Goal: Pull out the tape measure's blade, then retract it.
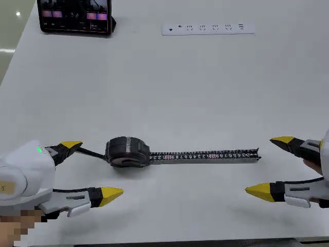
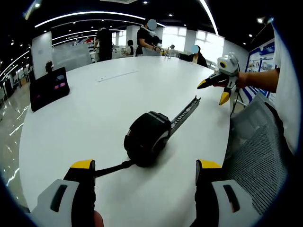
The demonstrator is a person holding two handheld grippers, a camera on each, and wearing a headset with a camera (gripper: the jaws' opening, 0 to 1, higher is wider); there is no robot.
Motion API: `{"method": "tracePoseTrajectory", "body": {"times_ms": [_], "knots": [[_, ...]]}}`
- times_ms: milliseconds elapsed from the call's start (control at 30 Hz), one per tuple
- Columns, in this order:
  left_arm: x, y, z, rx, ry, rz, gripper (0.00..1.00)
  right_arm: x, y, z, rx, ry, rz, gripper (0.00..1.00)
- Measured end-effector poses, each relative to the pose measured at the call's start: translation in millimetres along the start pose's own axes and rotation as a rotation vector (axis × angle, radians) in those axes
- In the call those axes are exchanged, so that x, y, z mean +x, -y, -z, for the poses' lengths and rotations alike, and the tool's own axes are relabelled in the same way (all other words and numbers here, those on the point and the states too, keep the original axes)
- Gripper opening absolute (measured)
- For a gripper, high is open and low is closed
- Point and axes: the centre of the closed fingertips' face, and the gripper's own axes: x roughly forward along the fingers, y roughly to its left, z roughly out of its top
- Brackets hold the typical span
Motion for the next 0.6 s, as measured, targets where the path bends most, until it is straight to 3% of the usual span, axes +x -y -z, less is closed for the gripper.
{"method": "tracePoseTrajectory", "body": {"times_ms": [300, 467, 600], "knots": [[-9.4, 5.3, 10.3, -0.039, 0.006, -0.010, 0.88, -5.0, -4.4, 4.9, 0.008, 0.010, 0.016, 0.84], [-16.7, 3.4, 11.7, -0.053, 0.026, -0.041, 0.89, -6.2, -9.2, 5.7, 0.016, 0.019, 0.007, 0.87], [-19.7, 3.6, 20.1, -0.060, 0.008, -0.049, 0.89, -7.8, -11.4, 5.2, 0.015, 0.025, 0.008, 0.88]]}}
